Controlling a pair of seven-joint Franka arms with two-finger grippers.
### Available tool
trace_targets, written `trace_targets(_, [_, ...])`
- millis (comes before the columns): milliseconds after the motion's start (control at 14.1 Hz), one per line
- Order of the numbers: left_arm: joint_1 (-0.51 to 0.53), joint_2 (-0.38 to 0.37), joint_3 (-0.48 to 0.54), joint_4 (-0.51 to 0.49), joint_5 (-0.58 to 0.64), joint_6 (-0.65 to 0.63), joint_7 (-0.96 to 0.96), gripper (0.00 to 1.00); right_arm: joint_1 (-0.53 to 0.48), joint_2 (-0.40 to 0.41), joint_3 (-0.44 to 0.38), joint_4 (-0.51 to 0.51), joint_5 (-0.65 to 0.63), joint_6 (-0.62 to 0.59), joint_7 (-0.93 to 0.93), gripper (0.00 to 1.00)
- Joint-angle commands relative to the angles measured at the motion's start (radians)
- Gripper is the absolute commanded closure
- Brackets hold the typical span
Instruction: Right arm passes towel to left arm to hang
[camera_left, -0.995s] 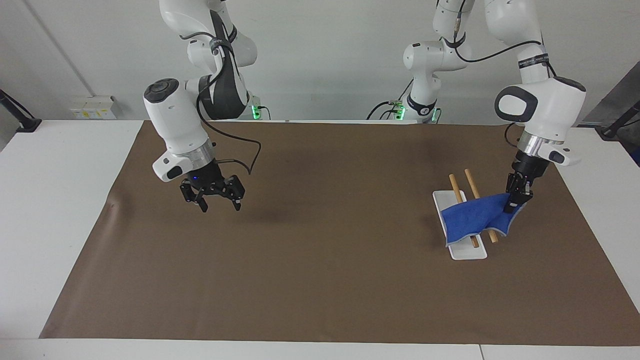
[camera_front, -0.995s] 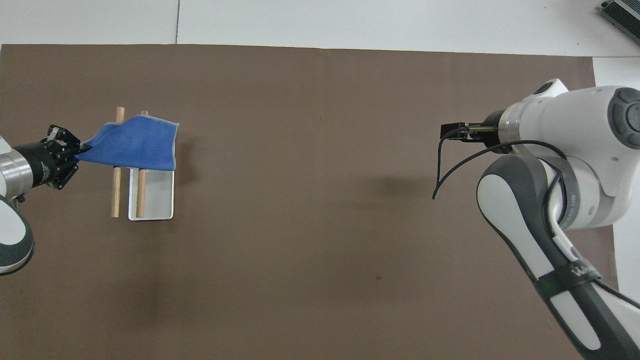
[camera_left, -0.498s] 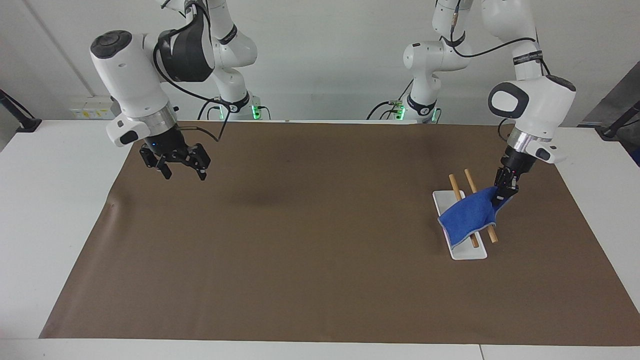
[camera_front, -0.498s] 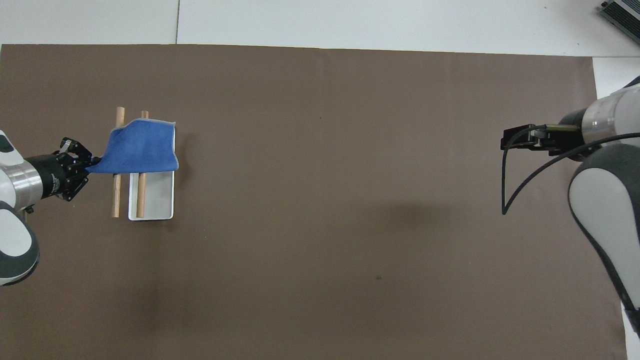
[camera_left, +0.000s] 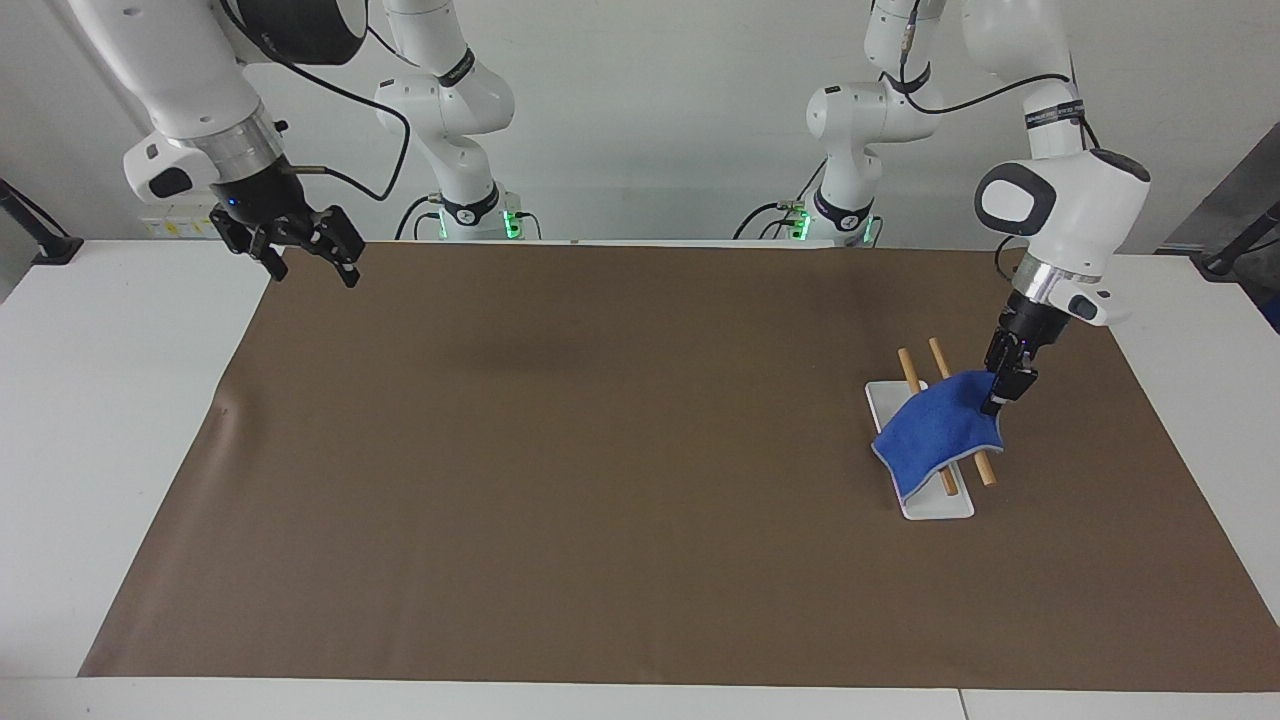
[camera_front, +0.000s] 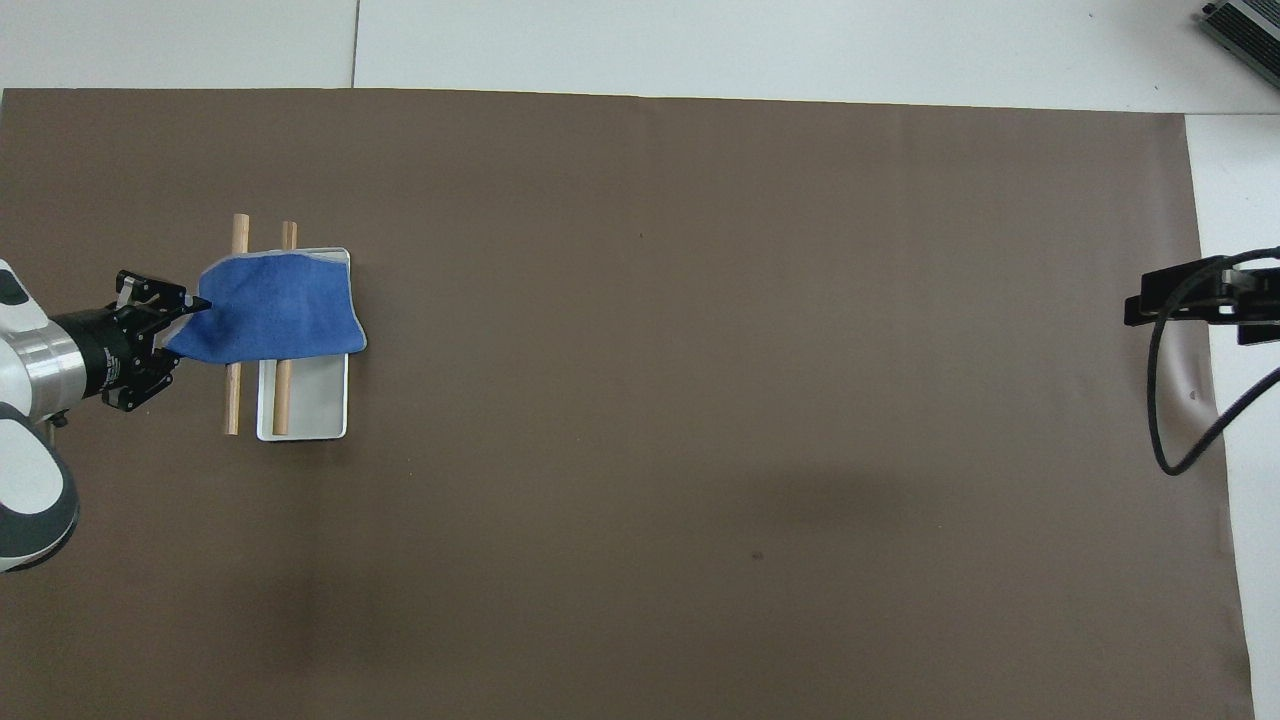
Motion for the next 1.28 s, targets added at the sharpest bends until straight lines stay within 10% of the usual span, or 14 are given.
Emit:
trace_targets(0, [-0.002,-0.026,0.015,-0.015,-0.010,-0.020,0.023,0.04,0.009,0.012,-0.003,0.068,-0.055,-0.064,-0.061,0.00])
trace_targets(284, [0.006,-0.009,0.039,0.041,0.000,-0.064,0.110,0.04,0.007,-0.052,-0.003,-0.074,-0.058,0.002,-0.063,0.00])
trace_targets(640, [0.007,0.095,0.087,0.420,0.125,-0.526,0.143,0.05,0.007,-0.061,-0.005,-0.091,-0.058,0.002,-0.062,0.00])
trace_targets(1209, [-0.004,0.052,0.030,0.697,0.306,-0.902,0.299,0.05,0.018,-0.084,0.007,-0.143,-0.106,0.039,-0.074,0.00])
